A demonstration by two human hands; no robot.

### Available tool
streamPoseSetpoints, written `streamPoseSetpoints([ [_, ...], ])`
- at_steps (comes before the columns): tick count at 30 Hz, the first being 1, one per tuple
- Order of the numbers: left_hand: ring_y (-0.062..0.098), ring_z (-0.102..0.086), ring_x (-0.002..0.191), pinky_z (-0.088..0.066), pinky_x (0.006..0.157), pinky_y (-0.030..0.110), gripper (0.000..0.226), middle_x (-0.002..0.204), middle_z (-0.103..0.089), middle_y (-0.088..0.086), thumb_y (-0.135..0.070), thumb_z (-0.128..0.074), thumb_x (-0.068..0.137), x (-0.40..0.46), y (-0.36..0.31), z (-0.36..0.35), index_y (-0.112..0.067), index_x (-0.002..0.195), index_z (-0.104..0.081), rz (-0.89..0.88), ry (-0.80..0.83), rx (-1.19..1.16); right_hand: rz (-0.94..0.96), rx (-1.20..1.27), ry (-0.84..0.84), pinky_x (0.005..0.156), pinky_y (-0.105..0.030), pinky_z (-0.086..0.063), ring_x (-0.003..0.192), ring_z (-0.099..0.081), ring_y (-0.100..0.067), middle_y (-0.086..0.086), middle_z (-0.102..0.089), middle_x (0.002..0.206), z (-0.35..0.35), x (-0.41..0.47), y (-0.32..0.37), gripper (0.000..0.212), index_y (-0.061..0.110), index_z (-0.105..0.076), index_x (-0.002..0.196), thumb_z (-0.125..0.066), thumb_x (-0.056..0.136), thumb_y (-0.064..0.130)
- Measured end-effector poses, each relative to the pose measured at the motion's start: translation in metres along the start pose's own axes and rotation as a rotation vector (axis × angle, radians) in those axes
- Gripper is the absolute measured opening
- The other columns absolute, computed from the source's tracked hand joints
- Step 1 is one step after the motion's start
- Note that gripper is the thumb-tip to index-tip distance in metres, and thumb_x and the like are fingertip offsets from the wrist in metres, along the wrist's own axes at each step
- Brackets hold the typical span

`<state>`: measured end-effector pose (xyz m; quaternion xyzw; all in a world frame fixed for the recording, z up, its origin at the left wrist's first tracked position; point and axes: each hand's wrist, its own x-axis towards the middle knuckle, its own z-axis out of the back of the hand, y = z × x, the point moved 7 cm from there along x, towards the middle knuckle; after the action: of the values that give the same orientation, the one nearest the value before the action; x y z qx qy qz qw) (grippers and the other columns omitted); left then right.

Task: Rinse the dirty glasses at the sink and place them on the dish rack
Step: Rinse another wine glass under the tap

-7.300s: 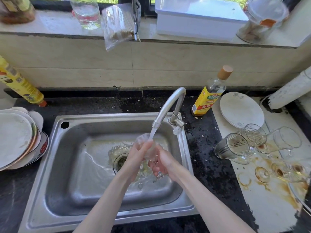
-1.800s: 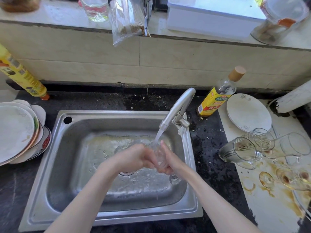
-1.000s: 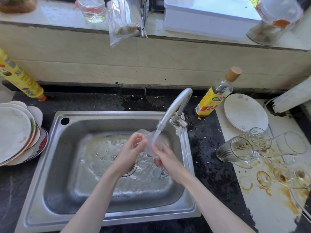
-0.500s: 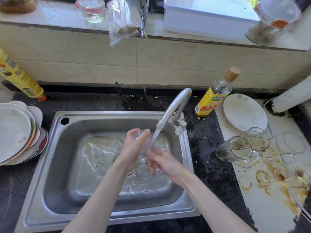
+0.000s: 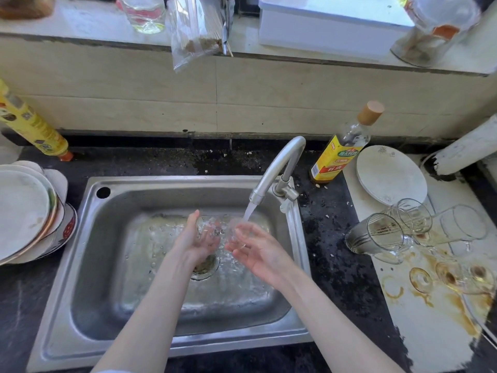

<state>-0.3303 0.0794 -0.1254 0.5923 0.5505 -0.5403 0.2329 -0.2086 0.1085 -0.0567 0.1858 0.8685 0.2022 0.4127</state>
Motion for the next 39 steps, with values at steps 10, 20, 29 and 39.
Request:
streamPoseSetpoints([
  [10,0.012,-0.054,0.063,-0.043,0.051,0.025,0.058,0.092,-0.056,0.006,-0.039,-0.058,0.09,0.004,0.014,-0.016,-0.015,0.137,-0.032,-0.02,0.003,-0.019,0.051,-0.058,-0.107,0.041,-0.014,-0.034,0.043,-0.042,-0.006,0.0,-0.051,0.059,0.01,0.009,0.008,0.027,0.011,-0.06,0.083,-0.063,0.08,0.038],
  [20,0.018,-0.05,0.085,-0.037,0.084,0.034,0.053,0.12,-0.056,0.02,-0.037,-0.061,0.087,-0.018,-0.009,-0.019,-0.017,0.126,-0.031,-0.447,-0.105,0.418,0.166,-1.592,-0.126,0.08,-0.036,-0.049,0.084,-0.063,-0.028,-0.008,-0.066,0.083,0.017,0.022,0.01,0.026,0.004,-0.064,0.09,-0.048,0.095,0.025],
  [29,0.008,-0.059,0.089,-0.042,0.088,0.03,0.063,0.095,-0.065,-0.002,-0.044,-0.069,0.079,-0.035,-0.016,-0.04,-0.018,0.128,-0.039,-0.533,0.136,0.53,-0.088,-0.747,0.095,0.062,-0.025,-0.051,0.043,-0.054,-0.006,0.011,-0.042,0.039,0.019,0.023,0.0,0.033,0.012,-0.054,0.071,-0.043,0.099,0.026],
  [39,0.022,-0.062,0.1,-0.041,0.099,0.047,0.074,0.11,-0.065,0.005,-0.036,-0.083,0.061,-0.025,-0.003,-0.043,-0.015,0.123,-0.049,-0.445,0.295,0.472,0.192,-0.985,-0.129,0.044,-0.022,-0.046,0.05,-0.057,-0.007,0.0,-0.06,0.076,0.031,0.015,0.011,0.015,0.019,-0.054,0.104,-0.059,0.092,0.027],
])
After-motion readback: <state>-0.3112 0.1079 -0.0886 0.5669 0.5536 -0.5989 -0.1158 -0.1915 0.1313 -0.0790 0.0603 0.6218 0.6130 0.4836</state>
